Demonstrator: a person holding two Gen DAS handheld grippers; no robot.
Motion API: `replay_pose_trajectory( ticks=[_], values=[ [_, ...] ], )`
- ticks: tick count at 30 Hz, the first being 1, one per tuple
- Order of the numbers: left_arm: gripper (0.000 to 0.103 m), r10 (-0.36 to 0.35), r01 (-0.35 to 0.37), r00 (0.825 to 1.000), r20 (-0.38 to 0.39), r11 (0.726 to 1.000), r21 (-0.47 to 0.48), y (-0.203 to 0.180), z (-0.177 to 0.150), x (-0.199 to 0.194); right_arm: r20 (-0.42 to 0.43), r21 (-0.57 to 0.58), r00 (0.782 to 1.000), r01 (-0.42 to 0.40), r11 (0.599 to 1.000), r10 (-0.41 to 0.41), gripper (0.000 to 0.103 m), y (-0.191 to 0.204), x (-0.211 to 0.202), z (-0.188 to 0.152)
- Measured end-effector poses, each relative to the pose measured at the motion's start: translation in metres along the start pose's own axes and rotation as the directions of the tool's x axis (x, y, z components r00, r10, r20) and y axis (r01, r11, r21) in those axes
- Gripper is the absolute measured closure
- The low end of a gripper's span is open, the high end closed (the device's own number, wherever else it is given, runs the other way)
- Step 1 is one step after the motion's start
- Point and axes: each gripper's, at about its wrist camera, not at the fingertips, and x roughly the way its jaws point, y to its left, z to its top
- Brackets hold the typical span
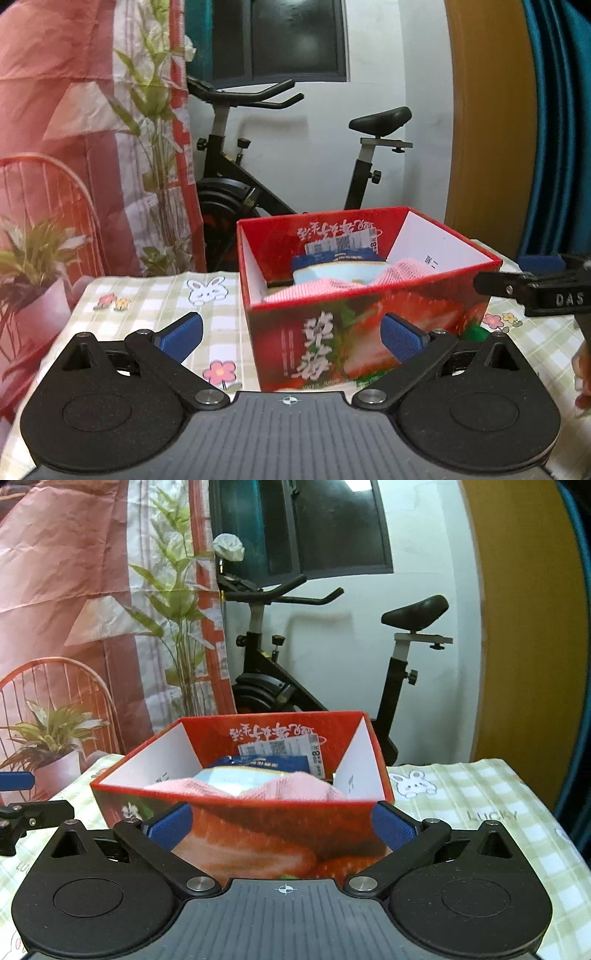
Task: Organize soft objects
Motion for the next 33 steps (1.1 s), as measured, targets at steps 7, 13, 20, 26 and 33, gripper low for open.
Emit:
replay_pose_trajectory(
  ticks=[7, 13, 20, 26, 33],
  values=[
    [0.000, -0.014, 0.012, 0.999, -0.034, 0.997, -0.073, -0.002, -0.025, -0.006, 0.007, -0.006, 1.000, 0.002, 1.000, -0.002, 0.000, 0.007, -0.018, -0.037],
    [0.000, -0.015, 0.008, 0.995, -0.096, 0.997, -0.073, -0.004, -0.047, -0.004, -0.054, -0.042, 0.999, -0.002, 0.999, 0.000, 0.000, 0.017, -0.030, -0.069],
    [0.000, -0.040, 0.024, 0.984, -0.172, 0.995, -0.096, -0.004, -0.067, 0.003, -0.154, -0.034, 0.988, -0.020, 0.999, 0.015, 0.000, 0.019, -0.027, -0.087],
    [0.006, -0.083, 0.059, 0.978, -0.191, 0.990, -0.131, -0.002, -0.073, 0.004, -0.168, -0.046, 0.983, -0.078, 0.996, 0.069, 0.001, 0.022, -0.027, -0.086],
    [0.019, -0.160, 0.127, 0.962, -0.221, 0.979, -0.160, -0.002, -0.081, 0.013, -0.182, -0.064, 0.979, -0.108, 0.992, 0.095, 0.007, 0.026, -0.025, -0.087]
  ],
)
